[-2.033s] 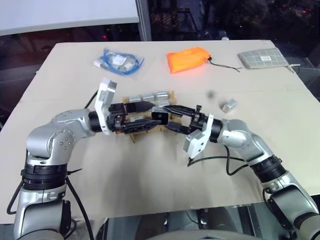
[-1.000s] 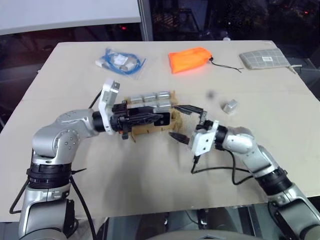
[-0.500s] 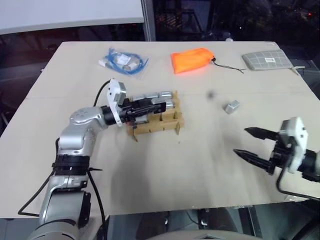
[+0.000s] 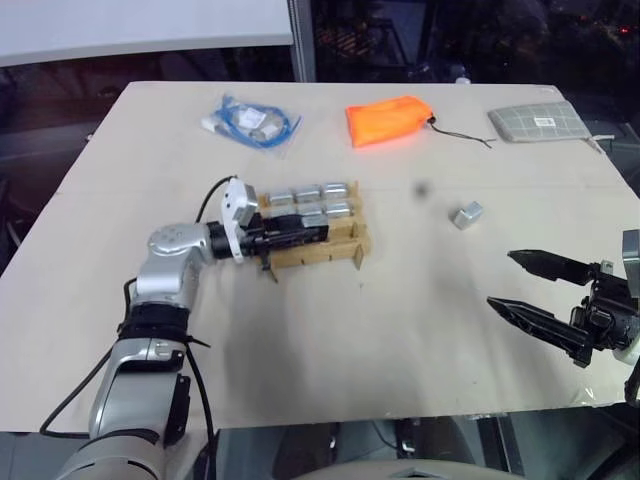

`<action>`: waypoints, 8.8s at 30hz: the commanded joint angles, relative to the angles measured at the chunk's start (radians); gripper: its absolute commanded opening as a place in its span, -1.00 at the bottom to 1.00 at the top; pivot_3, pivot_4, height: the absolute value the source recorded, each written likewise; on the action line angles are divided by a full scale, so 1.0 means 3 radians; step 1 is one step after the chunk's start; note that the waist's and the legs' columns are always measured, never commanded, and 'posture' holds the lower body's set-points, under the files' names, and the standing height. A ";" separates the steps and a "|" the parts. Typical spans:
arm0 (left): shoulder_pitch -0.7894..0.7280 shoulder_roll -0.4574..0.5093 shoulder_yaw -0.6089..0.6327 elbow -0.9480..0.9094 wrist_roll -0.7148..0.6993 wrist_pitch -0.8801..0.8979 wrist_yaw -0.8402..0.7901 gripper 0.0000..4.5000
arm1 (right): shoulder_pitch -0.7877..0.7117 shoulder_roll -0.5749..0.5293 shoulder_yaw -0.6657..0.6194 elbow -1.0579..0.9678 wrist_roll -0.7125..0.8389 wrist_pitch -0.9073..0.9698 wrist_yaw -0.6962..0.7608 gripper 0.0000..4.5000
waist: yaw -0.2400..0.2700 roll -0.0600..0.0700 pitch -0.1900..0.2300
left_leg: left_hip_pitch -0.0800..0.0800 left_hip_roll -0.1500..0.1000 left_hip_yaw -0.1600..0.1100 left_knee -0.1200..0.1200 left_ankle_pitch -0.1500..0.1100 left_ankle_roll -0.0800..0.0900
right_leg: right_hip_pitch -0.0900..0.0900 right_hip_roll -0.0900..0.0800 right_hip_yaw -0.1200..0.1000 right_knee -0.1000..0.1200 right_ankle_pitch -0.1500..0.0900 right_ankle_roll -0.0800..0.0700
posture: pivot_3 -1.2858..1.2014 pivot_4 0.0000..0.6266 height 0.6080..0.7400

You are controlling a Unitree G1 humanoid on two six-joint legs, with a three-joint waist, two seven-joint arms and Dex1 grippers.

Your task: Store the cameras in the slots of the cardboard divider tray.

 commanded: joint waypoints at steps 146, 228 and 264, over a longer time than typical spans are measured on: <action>0.1739 0.1952 0.1646 -0.2472 -0.0661 0.1313 0.0063 0.93 | -0.4881 0.2803 0.2649 0.6519 -0.3933 -0.3750 0.1683 -0.68 | -0.0198 0.0028 0.0026 | 0.0001 0.0007 0.0053 -0.0010 0.0012 -0.0022 | -0.0043 0.0006 0.0039 0.0035 -0.0001 -0.0003 | 0.03 -0.52 1.00; 0.1610 0.1861 0.1472 -0.2505 -0.0704 0.1298 0.0096 0.93 | -0.5014 0.2469 0.3456 0.6643 -0.5242 -0.5008 0.0994 0.98 | -0.0198 0.0026 0.0024 | 0.0011 0.0007 0.0051 -0.0010 0.0017 -0.0030 | -0.0042 0.0006 0.0043 0.0049 -0.0001 -0.0005 | 0.03 -0.52 1.00; 0.1668 0.1819 0.1487 -0.2602 -0.0732 0.1339 0.0163 0.93 | -0.5445 0.2723 0.2944 0.6847 -0.4592 -0.3472 0.2307 -0.70 | -0.0197 0.0027 0.0026 | 0.0004 0.0008 0.0050 -0.0017 0.0017 -0.0030 | -0.0044 0.0007 0.0041 0.0037 -0.0002 -0.0006 | 0.03 -0.52 1.00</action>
